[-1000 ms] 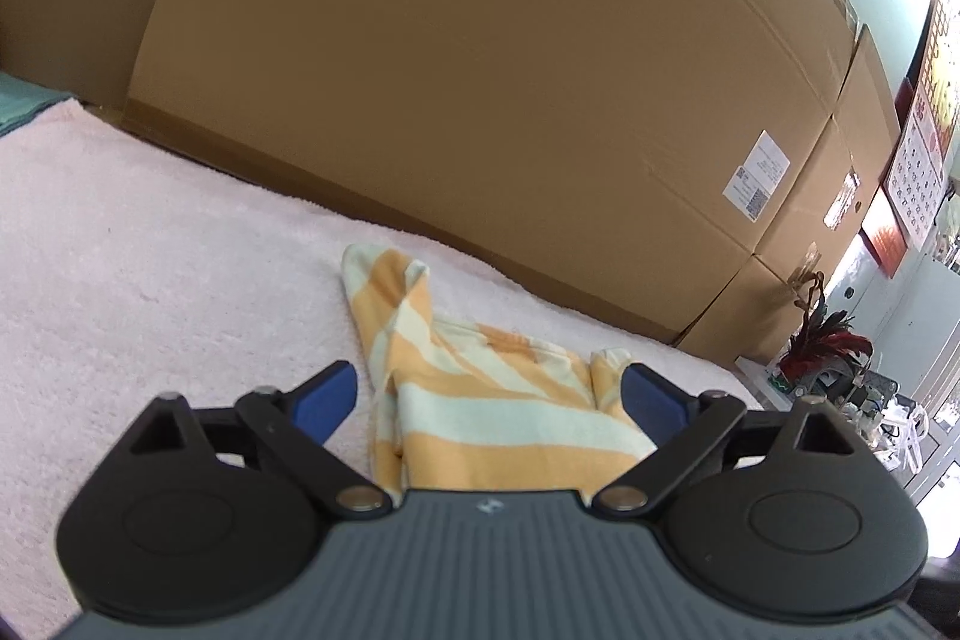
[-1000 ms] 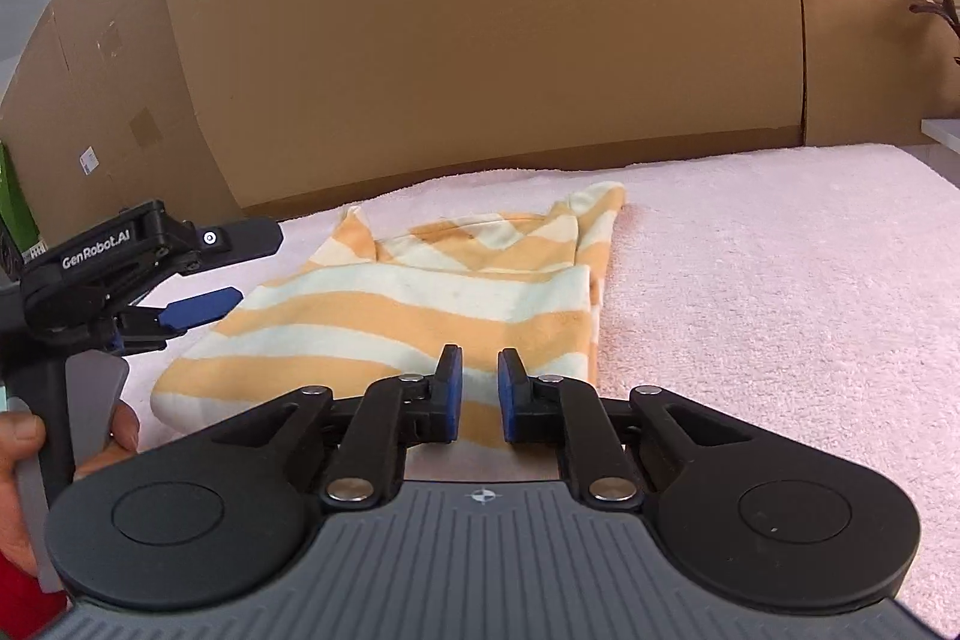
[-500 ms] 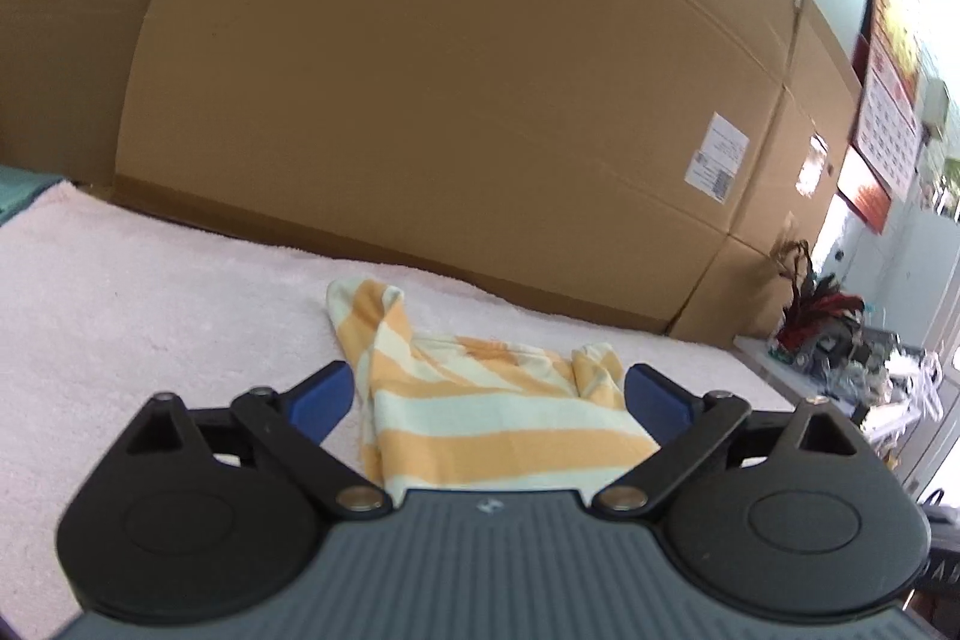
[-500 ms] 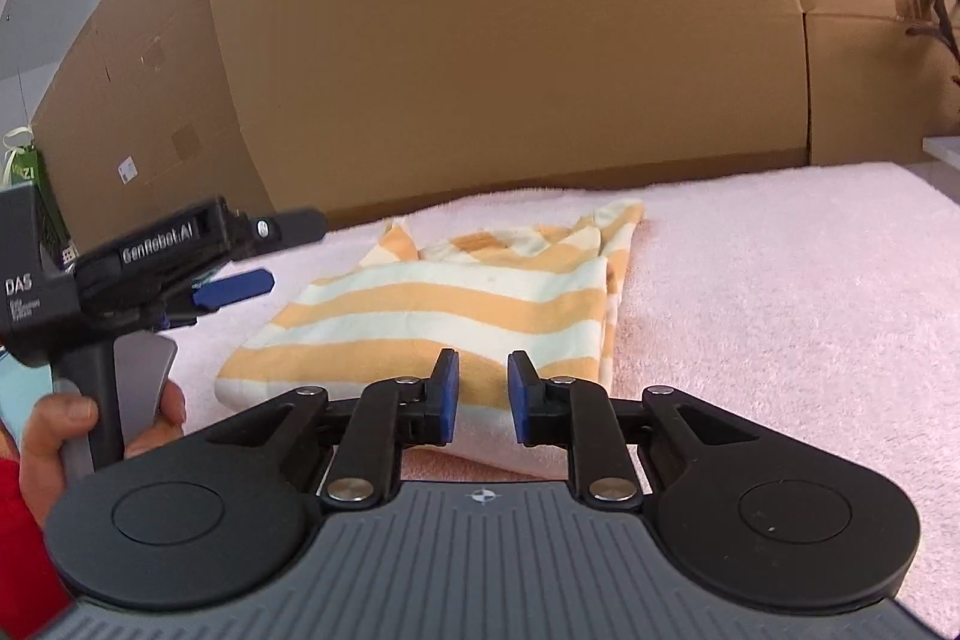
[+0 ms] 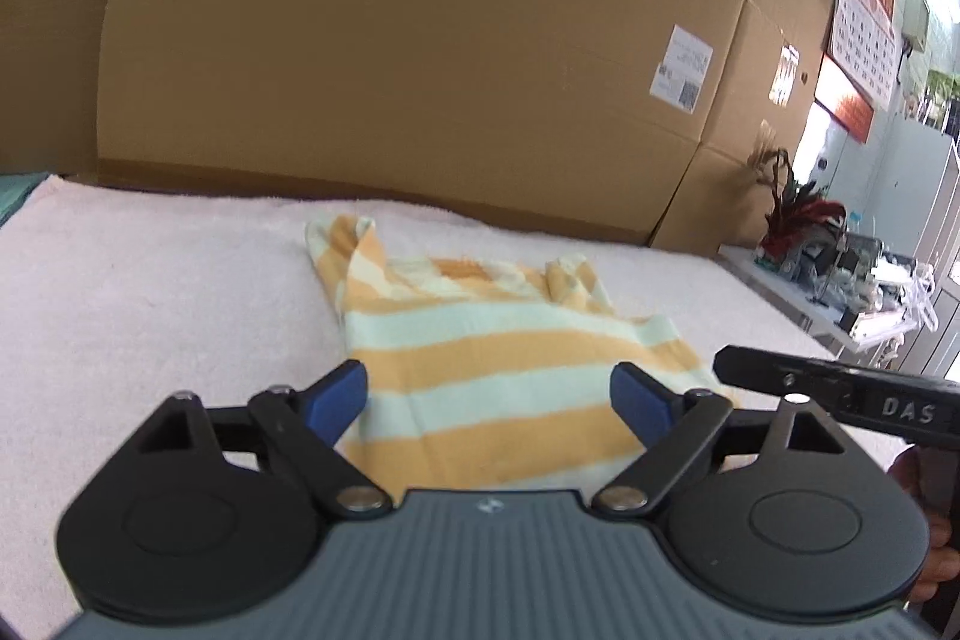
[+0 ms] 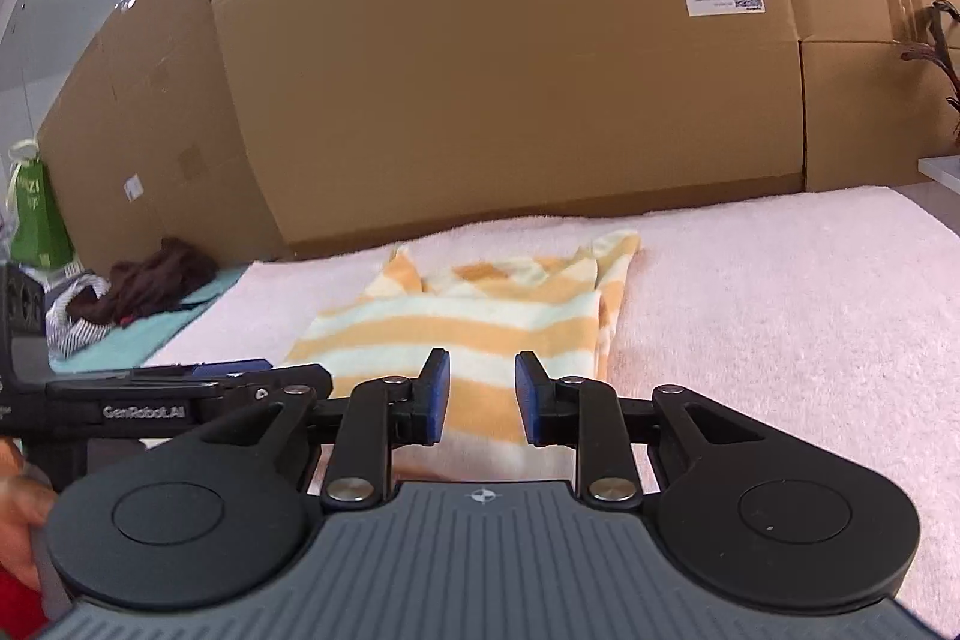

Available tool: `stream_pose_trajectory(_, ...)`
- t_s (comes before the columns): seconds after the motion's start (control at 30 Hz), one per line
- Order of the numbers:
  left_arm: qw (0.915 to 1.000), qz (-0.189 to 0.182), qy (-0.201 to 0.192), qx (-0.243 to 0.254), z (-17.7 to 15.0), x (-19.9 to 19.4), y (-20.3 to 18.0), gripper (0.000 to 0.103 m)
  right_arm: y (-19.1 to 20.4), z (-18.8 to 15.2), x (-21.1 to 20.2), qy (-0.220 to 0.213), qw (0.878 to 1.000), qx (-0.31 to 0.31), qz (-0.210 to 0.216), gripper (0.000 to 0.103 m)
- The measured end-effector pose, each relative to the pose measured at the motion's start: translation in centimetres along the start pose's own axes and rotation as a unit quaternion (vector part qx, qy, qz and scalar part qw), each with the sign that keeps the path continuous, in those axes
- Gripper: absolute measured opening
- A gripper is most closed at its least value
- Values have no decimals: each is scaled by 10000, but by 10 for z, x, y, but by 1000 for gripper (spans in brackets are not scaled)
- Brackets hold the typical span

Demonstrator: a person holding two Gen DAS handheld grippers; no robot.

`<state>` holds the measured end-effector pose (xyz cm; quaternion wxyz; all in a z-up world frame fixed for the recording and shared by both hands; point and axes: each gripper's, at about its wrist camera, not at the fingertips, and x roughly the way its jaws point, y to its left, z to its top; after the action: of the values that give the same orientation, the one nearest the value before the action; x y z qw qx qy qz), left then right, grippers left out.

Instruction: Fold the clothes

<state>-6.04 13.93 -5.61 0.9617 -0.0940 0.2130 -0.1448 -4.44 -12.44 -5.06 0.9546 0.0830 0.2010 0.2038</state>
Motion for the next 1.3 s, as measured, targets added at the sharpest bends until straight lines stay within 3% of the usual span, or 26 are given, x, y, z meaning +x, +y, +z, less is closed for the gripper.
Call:
stream_pose_trajectory(0.1, 9995, 120, 237, 154, 3, 23, -6, 92, -1, 10, 24, 143, 9996, 18, -236, 25)
stream_pose_trajectory(0.2, 9977, 240, 607, 207, -3, 39, -7, 90, -10, 1, 46, 648, 9969, 337, -291, 25)
stream_pose_trajectory(0.27, 9979, 189, 613, 54, -4, 36, -1, 92, -9, -10, 44, 517, 9984, 63, -207, 25)
stream_pose_trajectory(0.37, 9975, 304, 630, 15, -3, 35, 1, 93, -10, 2, 40, 546, 9978, 252, -296, 25)
stream_pose_trajectory(0.43, 9988, 247, 424, 47, 2, 32, -3, 93, -10, 13, 36, 202, 9990, 377, -111, 26)
stream_pose_trajectory(0.5, 9993, 169, 330, 102, 7, 36, -8, 95, -9, 22, 47, 275, 9986, 429, 108, 27)
stream_pose_trajectory(0.63, 9979, 152, 606, 189, 2, 56, -8, 96, -15, 11, 79, 658, 9964, 541, -14, 32)
stream_pose_trajectory(0.67, 9979, 89, 614, 163, 2, 55, -7, 101, -18, 8, 78, 616, 9964, 578, 75, 32)
stream_pose_trajectory(0.8, 9985, -68, 550, 9, 1, 53, -2, 102, -31, 1, 69, 516, 9934, 988, 279, 29)
stream_pose_trajectory(1.3, 9988, 54, 476, -90, 0, 50, -1, 102, -9, 0, 65, 446, 9983, 326, -171, 29)
